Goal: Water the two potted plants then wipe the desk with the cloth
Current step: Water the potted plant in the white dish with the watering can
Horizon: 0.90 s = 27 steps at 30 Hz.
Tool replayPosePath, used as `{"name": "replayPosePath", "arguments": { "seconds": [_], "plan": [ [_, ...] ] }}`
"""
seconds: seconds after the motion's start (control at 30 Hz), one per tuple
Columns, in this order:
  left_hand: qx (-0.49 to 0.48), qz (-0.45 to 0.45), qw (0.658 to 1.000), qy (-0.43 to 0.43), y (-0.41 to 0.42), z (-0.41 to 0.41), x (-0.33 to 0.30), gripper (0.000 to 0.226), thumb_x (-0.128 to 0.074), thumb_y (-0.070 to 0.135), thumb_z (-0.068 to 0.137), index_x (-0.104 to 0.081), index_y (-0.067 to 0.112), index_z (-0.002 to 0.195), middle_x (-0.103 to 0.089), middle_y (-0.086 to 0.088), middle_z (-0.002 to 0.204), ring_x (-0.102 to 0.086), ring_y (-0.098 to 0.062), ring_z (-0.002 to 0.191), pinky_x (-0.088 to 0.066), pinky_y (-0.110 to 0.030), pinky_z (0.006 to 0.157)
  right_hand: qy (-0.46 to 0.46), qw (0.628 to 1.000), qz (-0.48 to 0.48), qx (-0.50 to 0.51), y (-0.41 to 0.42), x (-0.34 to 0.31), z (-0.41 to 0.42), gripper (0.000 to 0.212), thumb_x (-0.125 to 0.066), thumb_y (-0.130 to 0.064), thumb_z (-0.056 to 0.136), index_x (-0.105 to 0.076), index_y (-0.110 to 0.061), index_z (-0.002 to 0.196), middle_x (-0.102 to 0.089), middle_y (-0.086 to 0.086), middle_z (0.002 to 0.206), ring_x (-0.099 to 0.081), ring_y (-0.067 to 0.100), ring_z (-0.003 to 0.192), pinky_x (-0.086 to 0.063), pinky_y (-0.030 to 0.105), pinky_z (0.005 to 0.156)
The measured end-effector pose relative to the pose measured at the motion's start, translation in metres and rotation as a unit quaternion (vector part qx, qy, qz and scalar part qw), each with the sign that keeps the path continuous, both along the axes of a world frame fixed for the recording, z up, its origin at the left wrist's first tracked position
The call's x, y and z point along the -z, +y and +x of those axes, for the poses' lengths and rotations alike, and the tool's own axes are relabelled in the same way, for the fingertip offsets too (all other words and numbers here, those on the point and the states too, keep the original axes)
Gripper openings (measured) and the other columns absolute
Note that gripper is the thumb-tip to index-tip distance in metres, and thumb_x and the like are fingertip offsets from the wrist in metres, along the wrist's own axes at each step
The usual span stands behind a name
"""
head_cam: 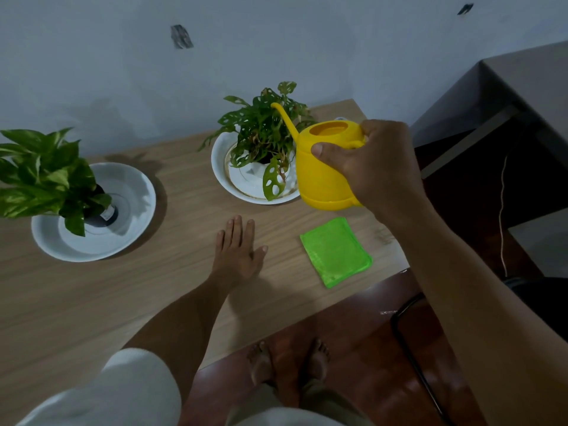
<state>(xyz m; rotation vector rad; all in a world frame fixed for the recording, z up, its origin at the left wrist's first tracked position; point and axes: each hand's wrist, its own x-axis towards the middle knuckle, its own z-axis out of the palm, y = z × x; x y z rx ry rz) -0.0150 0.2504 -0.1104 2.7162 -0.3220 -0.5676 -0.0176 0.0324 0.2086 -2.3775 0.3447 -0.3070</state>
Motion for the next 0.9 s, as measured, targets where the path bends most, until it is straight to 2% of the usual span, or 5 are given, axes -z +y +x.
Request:
{"name": "replayPosePath", "arguments": {
  "seconds": [0.33,0.43,0.63,0.73,0.9],
  "plan": [
    [0.001,0.007,1.000,0.007,0.000,0.001,-0.001,0.078,-0.021,0.065,0.105,0.011,0.028,0.166,0.022,-0.009,0.173,0.023,-0.024,0.159,0.014,-0.046,0.127,0.012,1.000,-0.015,-0.003,-0.003,-0.016,-0.010,0.056,-0.082,-0.055,0.076,-0.065,-0.002,0.080,-0.063,0.014,0.076,-0.058,0.026,0.070,-0.044,0.034,0.061],
    [0.001,0.006,1.000,0.009,0.000,0.001,-0.001,0.079,-0.021,0.066,0.104,0.011,0.029,0.166,0.022,-0.009,0.173,0.023,-0.024,0.159,0.015,-0.046,0.127,0.019,1.000,-0.025,0.001,-0.006,-0.020,-0.016,0.061,-0.082,-0.056,0.074,-0.066,0.001,0.086,-0.068,0.019,0.085,-0.066,0.033,0.079,-0.052,0.041,0.065],
    [0.001,0.005,1.000,0.008,0.001,0.001,0.000,0.080,-0.021,0.066,0.104,0.010,0.028,0.166,0.022,-0.009,0.172,0.024,-0.024,0.159,0.014,-0.047,0.127,0.032,0.999,-0.003,0.016,-0.015,-0.024,-0.021,0.053,-0.086,-0.051,0.072,-0.070,-0.015,0.107,-0.060,0.001,0.091,-0.059,0.017,0.088,-0.035,0.019,0.059],
    [0.002,0.007,1.000,0.009,0.001,0.001,0.000,0.080,-0.021,0.066,0.104,0.011,0.028,0.166,0.022,-0.009,0.172,0.024,-0.024,0.159,0.014,-0.046,0.128,0.026,0.999,0.002,0.025,-0.016,-0.023,-0.021,0.070,-0.087,-0.050,0.072,-0.068,-0.006,0.123,-0.059,0.001,0.099,-0.059,0.018,0.093,-0.041,0.024,0.069],
    [0.003,0.007,1.000,0.014,0.001,0.001,0.000,0.080,-0.020,0.067,0.103,0.012,0.029,0.166,0.024,-0.008,0.172,0.025,-0.024,0.159,0.015,-0.045,0.127,0.037,0.999,-0.009,0.038,-0.018,-0.023,-0.017,0.074,-0.086,-0.053,0.071,-0.067,0.001,0.118,-0.056,0.007,0.096,-0.058,0.022,0.090,-0.051,0.038,0.078]
  ]
}}
